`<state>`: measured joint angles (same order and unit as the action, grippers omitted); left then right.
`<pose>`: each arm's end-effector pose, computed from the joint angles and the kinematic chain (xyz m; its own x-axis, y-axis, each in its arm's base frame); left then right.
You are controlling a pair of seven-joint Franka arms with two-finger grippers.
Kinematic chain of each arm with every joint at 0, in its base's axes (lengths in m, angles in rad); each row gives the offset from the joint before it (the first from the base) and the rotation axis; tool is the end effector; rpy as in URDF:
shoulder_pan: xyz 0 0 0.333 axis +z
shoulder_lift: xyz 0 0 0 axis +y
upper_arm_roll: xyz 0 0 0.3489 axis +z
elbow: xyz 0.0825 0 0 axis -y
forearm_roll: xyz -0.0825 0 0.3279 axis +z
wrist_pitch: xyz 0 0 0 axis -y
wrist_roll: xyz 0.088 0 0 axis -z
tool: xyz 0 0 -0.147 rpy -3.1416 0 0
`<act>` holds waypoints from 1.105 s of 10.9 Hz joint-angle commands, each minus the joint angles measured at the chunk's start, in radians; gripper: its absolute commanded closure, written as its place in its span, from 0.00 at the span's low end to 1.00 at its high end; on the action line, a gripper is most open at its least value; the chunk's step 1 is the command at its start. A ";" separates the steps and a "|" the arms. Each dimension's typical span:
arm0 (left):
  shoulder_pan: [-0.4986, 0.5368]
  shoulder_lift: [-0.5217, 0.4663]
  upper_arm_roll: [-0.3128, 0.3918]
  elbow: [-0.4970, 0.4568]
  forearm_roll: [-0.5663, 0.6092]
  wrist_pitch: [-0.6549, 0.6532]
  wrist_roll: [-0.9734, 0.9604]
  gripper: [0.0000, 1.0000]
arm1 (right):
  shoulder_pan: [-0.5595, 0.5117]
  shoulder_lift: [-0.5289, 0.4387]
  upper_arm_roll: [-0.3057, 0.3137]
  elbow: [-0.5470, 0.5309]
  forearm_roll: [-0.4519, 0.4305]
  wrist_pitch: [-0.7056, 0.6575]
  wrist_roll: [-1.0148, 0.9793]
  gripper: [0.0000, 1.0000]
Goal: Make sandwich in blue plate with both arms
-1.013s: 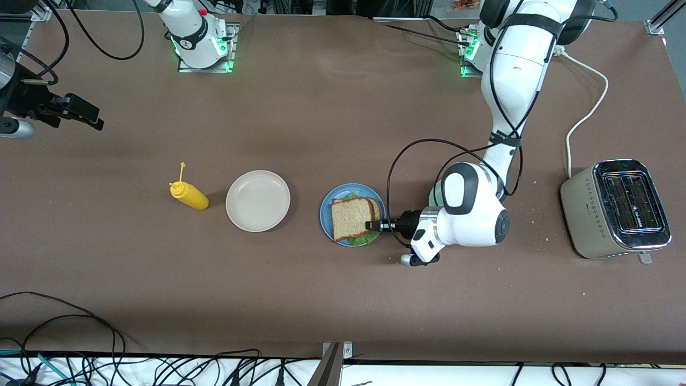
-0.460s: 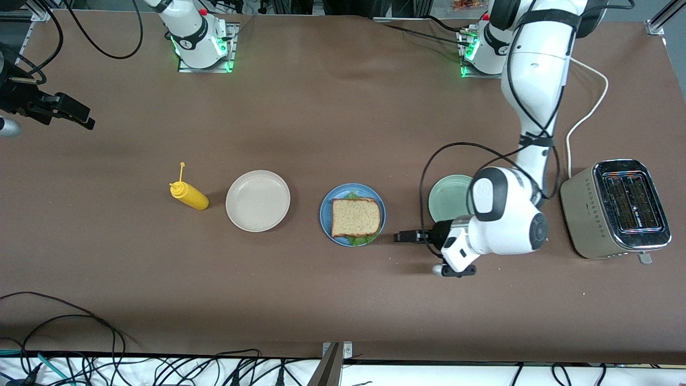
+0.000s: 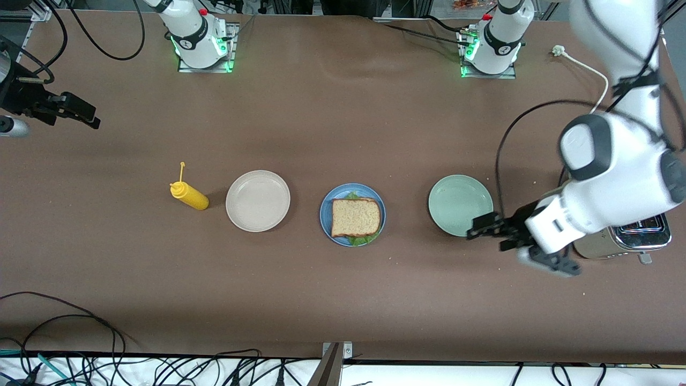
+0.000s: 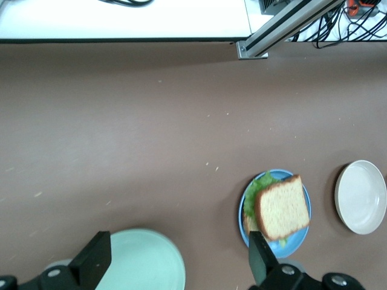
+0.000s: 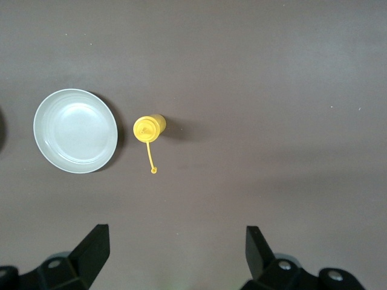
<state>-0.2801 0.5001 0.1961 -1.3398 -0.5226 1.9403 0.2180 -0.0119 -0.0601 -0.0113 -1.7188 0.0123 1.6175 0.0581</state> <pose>0.6717 -0.1383 0.4681 0.9777 -0.1324 0.1628 -0.1852 -0.9092 0.3728 0.4771 -0.0095 0.5891 0.9958 -0.0817 -0.0419 -0.0822 -0.9966 -0.0105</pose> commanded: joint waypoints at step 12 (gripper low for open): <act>0.050 -0.561 -0.020 -0.274 0.558 -0.399 -0.135 0.00 | 0.004 0.025 0.004 0.057 -0.026 -0.018 -0.009 0.00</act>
<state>-0.2388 -0.0343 0.1874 -1.5925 0.0198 1.5690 0.1583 -0.0101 -0.0457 -0.0091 -1.6911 -0.0080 1.6197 0.0572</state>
